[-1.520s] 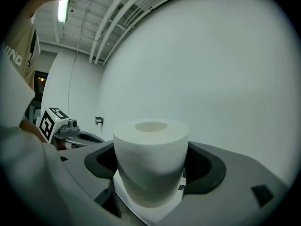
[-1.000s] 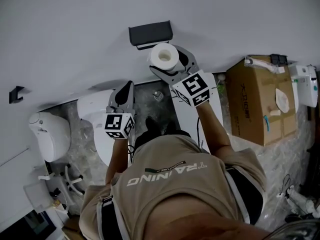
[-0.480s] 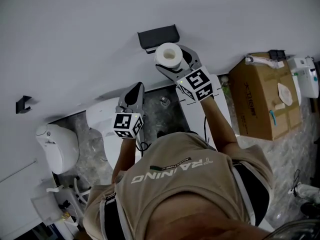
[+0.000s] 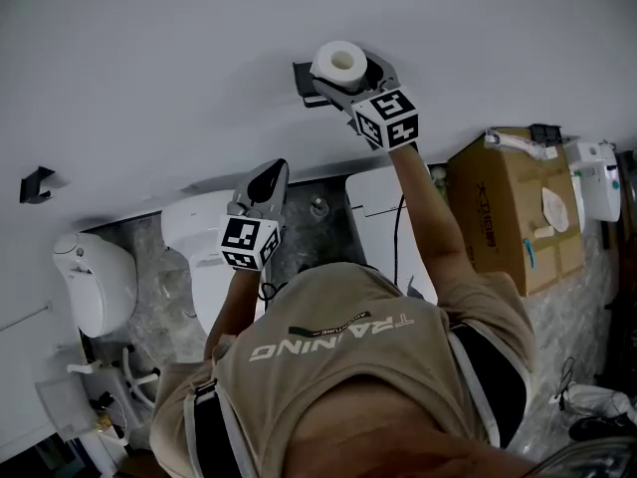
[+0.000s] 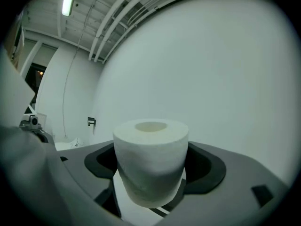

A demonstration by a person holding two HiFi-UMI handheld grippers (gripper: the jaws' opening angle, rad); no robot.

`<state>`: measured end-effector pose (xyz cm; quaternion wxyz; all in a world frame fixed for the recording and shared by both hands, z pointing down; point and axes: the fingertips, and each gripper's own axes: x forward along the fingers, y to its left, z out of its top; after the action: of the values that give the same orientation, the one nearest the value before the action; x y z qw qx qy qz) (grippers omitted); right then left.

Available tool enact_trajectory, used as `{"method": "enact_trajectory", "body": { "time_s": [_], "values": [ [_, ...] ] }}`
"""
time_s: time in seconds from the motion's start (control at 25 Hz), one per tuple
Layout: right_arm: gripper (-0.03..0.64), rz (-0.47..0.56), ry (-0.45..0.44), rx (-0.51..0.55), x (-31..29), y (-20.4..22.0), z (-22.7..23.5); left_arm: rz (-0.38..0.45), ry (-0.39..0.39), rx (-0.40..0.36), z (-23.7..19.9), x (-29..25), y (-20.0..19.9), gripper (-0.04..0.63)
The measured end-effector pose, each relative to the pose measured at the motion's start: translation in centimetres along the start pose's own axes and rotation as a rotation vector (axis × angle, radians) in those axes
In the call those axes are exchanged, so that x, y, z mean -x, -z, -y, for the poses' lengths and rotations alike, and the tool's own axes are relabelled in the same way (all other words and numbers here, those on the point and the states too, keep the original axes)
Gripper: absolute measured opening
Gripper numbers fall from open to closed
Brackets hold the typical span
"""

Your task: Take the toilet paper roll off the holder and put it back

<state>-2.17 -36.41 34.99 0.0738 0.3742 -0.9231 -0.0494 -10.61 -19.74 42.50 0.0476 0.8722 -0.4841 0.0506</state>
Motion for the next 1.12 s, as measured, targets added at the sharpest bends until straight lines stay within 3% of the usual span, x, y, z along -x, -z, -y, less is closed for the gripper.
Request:
{"method": "enact_trajectory", "body": {
  "time_s": [0.28, 0.72, 1.12],
  "values": [
    [0.353, -0.025, 0.011, -0.037, -3.7, 0.6, 2.8, 0.001, -0.017, 0.024, -1.1, 0.7, 0.3, 0.005],
    [0.353, -0.098, 0.026, -0.072, -6.1, 3.7, 3.7, 0.003, -0.051, 0.042, -3.2, 1.3, 0.4, 0.005],
    [0.354, -0.126, 0.053, -0.121, -6.4, 4.5, 4.2, 0.001, 0.003, 0.041, -2.5, 1.3, 0.6, 0.005]
  ]
}}
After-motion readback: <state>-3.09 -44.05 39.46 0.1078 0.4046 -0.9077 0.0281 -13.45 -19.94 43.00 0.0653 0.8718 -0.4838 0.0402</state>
